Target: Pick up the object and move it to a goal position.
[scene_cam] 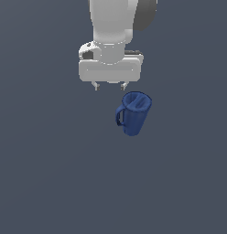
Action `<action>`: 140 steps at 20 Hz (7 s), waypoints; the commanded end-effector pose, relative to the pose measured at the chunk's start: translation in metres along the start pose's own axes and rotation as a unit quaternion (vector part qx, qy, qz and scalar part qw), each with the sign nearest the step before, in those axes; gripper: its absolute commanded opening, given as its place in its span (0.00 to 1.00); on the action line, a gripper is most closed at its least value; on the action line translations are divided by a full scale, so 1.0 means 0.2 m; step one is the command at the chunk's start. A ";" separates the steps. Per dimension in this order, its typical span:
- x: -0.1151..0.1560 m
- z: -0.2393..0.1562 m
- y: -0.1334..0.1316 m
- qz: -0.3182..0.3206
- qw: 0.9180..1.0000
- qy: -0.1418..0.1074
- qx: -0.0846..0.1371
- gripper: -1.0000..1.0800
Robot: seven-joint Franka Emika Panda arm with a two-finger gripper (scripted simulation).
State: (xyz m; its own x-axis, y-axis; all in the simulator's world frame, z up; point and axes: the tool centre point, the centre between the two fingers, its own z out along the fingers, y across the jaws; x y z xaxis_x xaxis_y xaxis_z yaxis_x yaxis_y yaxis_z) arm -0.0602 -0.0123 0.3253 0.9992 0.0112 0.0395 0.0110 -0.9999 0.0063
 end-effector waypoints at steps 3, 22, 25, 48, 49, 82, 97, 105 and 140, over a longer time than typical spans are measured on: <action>0.00 0.00 0.00 0.002 1.000 -0.001 0.001 0.62; 0.01 0.36 0.02 0.198 0.966 -0.125 0.111 0.62; 0.01 0.42 0.01 0.231 0.953 -0.147 0.130 0.62; 0.03 0.49 0.00 0.302 0.919 -0.187 0.171 0.62; 0.03 0.49 0.00 0.304 0.917 -0.190 0.173 0.62; 0.07 0.81 0.10 0.478 0.767 -0.329 0.274 0.62; 0.08 0.88 0.12 0.508 0.728 -0.358 0.291 0.62; 0.08 0.86 -0.05 0.480 0.744 -0.364 0.290 0.62; 0.06 0.79 -0.07 0.501 0.721 -0.367 0.306 0.00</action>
State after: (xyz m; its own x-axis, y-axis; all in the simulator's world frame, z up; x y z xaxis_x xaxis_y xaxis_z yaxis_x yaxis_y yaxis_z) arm -0.0437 0.0075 0.1584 0.2766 -0.5014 -0.8198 -0.9345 -0.3391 -0.1079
